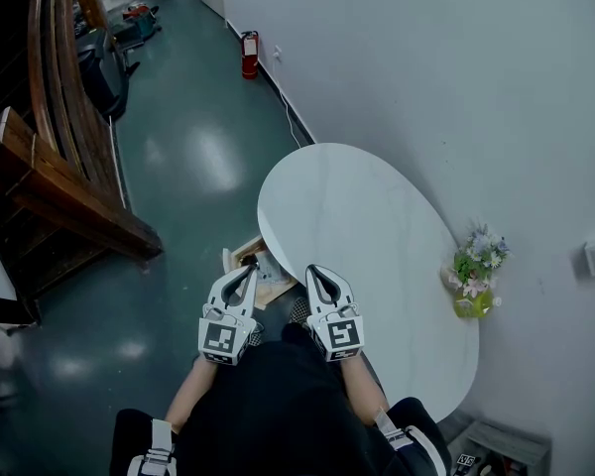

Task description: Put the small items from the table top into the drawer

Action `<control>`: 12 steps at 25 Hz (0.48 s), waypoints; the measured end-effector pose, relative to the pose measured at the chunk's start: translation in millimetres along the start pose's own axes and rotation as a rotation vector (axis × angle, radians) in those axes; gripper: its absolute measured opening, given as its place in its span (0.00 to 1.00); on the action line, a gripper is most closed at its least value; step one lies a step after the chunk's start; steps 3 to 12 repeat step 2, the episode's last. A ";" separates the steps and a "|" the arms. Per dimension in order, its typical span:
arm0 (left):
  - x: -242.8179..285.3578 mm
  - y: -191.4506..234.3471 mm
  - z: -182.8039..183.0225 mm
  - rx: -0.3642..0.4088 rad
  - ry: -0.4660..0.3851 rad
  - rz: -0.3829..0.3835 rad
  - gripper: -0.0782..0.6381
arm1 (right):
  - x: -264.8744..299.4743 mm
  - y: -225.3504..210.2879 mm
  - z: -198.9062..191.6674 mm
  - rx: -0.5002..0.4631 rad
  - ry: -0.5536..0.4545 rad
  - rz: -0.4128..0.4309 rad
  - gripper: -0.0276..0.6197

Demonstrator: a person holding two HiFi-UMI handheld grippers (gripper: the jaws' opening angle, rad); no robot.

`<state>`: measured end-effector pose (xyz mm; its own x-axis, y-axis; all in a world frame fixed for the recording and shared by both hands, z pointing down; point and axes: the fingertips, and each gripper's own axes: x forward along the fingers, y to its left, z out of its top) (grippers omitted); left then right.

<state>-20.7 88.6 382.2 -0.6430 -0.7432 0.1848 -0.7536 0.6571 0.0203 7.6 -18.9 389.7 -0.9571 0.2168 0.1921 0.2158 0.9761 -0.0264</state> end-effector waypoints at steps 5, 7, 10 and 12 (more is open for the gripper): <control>0.3 0.5 -0.4 -0.001 0.002 0.003 0.14 | 0.3 0.1 -0.6 -0.001 0.002 0.003 0.09; 0.3 0.5 -0.4 -0.001 0.002 0.003 0.14 | 0.3 0.1 -0.6 -0.001 0.002 0.003 0.09; 0.3 0.5 -0.4 -0.001 0.002 0.003 0.14 | 0.3 0.1 -0.6 -0.001 0.002 0.003 0.09; 0.3 0.5 -0.4 -0.001 0.002 0.003 0.14 | 0.3 0.1 -0.6 -0.001 0.002 0.003 0.09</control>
